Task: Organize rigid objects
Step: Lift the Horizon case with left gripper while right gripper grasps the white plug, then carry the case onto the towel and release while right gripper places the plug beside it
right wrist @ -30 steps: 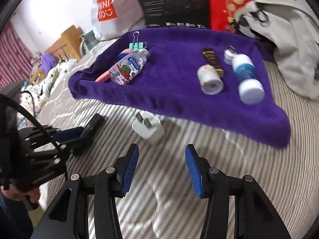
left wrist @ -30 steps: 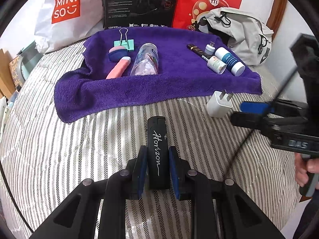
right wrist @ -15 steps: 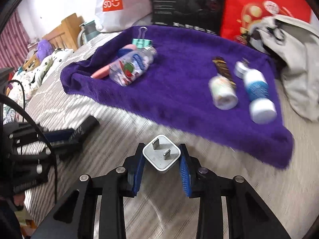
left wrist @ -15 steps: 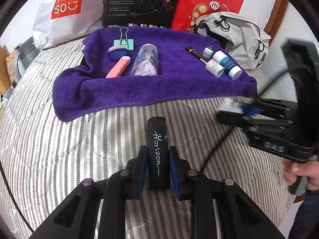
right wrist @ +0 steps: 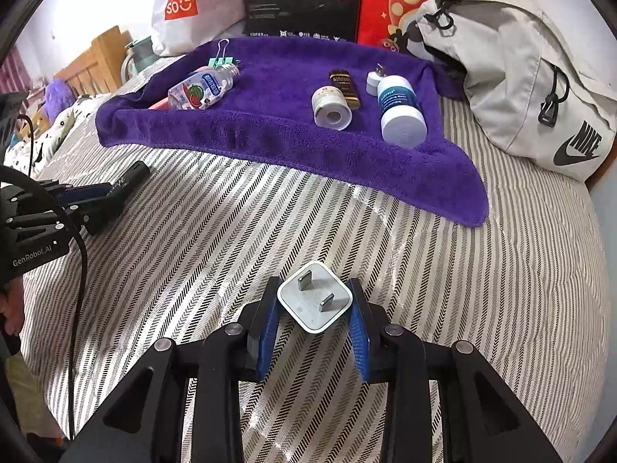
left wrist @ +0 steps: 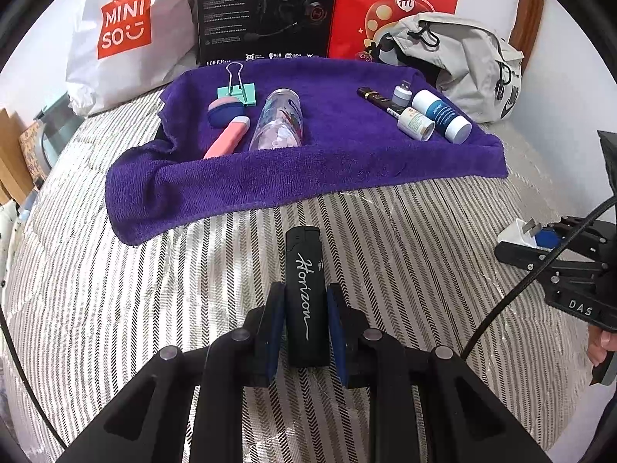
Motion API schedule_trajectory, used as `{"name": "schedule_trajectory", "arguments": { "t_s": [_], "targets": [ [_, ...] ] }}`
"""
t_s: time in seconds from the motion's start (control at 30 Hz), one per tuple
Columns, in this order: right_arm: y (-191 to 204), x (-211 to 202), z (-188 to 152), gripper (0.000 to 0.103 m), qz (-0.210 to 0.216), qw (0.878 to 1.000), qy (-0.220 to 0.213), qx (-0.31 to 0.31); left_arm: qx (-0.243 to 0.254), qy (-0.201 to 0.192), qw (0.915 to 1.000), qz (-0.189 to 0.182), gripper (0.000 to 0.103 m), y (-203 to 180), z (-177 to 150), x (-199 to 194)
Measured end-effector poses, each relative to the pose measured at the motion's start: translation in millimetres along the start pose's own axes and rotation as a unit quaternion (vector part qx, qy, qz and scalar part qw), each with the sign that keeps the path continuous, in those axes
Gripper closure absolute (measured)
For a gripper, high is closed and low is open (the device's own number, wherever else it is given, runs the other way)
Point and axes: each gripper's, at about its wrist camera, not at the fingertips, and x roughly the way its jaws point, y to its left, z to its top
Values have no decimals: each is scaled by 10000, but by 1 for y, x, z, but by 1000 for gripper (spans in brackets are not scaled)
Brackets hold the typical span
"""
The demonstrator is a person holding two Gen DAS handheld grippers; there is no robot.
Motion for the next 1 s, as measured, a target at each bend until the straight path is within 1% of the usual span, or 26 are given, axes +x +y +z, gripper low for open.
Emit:
{"name": "schedule_trajectory", "arguments": {
  "t_s": [0.07, 0.13, 0.2, 0.23, 0.3, 0.37, 0.57, 0.63, 0.73, 0.8, 0.93, 1.0],
  "targets": [
    [-6, -1, -1, 70, 133, 9997, -45, 183, 82, -21, 9999, 59, 82, -3, -1, 0],
    [-10, 0, 0, 70, 237, 9994, -20, 266, 48, 6, 10000, 7, 82, -1, 0, 0],
    [-11, -3, 0, 70, 313, 9990, 26, 304, -33, 89, 9998, -151, 82, 3, 1, -3],
    [-11, -4, 1, 70, 350, 9989, 19, 304, -129, 64, 9994, -303, 82, 6, 1, -7],
    [-12, -9, 1, 70, 409, 9988, 26, 272, -245, 32, 9987, -452, 82, 11, 2, -11],
    [-12, -12, 2, 70, 368, 9990, 13, 246, -295, 11, 9984, -473, 82, 12, 4, -12],
    [-14, -16, 5, 70, 462, 9987, -1, 233, -361, 24, 9980, -528, 82, 17, 11, -17],
    [-15, -16, 6, 70, 526, 9983, 8, 252, -292, 20, 9988, -396, 82, 15, 14, -16],
    [-14, -10, 5, 70, 562, 9981, 52, 242, -53, 199, 9996, -180, 82, 6, 13, -3],
    [-14, -7, 3, 70, 590, 9979, 103, 255, 35, 283, 9995, -106, 82, 2, 9, 3],
    [-13, -6, 0, 70, 620, 9977, 140, 229, 370, 207, 9989, 194, 81, -10, 6, 5],
    [-14, -5, 0, 70, 628, 9976, 151, 251, 311, 166, 9992, 175, 81, -9, 9, 6]
  ]
}}
